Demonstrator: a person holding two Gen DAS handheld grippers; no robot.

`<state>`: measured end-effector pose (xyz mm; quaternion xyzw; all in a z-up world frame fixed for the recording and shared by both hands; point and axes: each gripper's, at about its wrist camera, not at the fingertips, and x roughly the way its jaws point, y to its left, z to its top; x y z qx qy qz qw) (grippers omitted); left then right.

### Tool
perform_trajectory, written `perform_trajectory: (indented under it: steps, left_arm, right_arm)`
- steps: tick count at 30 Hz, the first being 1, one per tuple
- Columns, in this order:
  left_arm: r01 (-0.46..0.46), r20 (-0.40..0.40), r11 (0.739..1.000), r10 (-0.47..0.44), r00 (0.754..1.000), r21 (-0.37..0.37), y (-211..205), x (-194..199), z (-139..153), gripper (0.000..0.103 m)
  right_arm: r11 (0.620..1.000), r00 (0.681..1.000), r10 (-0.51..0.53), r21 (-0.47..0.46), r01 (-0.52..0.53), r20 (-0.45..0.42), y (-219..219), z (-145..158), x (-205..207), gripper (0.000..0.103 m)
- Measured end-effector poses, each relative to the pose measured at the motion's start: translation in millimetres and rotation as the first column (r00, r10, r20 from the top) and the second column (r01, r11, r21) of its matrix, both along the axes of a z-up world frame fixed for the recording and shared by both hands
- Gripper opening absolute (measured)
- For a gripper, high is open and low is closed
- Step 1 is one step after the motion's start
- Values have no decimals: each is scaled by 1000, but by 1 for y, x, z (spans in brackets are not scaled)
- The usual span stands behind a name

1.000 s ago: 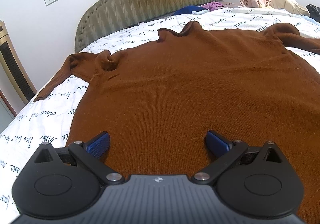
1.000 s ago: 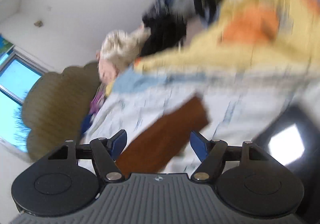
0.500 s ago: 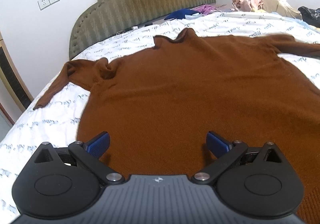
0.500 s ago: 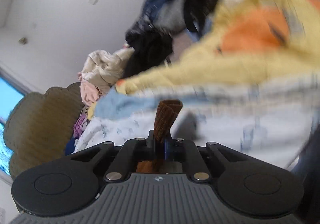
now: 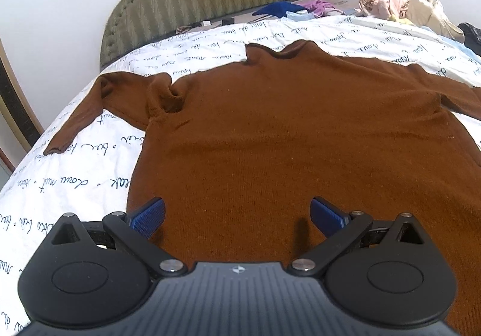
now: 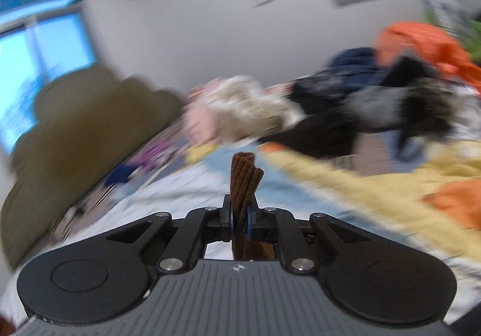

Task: Fold small clothes
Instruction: 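Carry the held sleeve across the sweater body with the right gripper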

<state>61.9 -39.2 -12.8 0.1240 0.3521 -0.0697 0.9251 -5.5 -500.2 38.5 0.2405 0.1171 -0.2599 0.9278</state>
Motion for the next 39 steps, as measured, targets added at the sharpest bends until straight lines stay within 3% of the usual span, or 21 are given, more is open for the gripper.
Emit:
perform_trajectory:
  steps: [7,12,18,21,28,39]
  left_arm:
    - [-16,8,1000,16,1000,17,5,-2,-2,103]
    - [-35,11,999,35,999,11,10,4,-4,103]
    - [-57,1,998,57,998,3,16,11,-11,103]
    - [-60,-8,998,60,998,-3,17,14,-15,103]
    - [-61,-17,998,61,998,-24,20,17,-18,103]
    - [-58,-5,998,58,998,-17,19,17,-22,103]
  right_arm:
    - [959,968,227,-147,-241,-106,97,2,77,14]
    - [921,938,301,-203,-332,-169,148,-6,106,14]
    - [919,927,315,-180,-351,-203,174,-21,129,14]
    - [916,928,293,-212,-342,-232,183,-25,143,14]
    - [883,910,314,-269,-385,-270,216,-27,174,14]
    - [842,871,392,-266,-469,-296,269,-26,200,14]
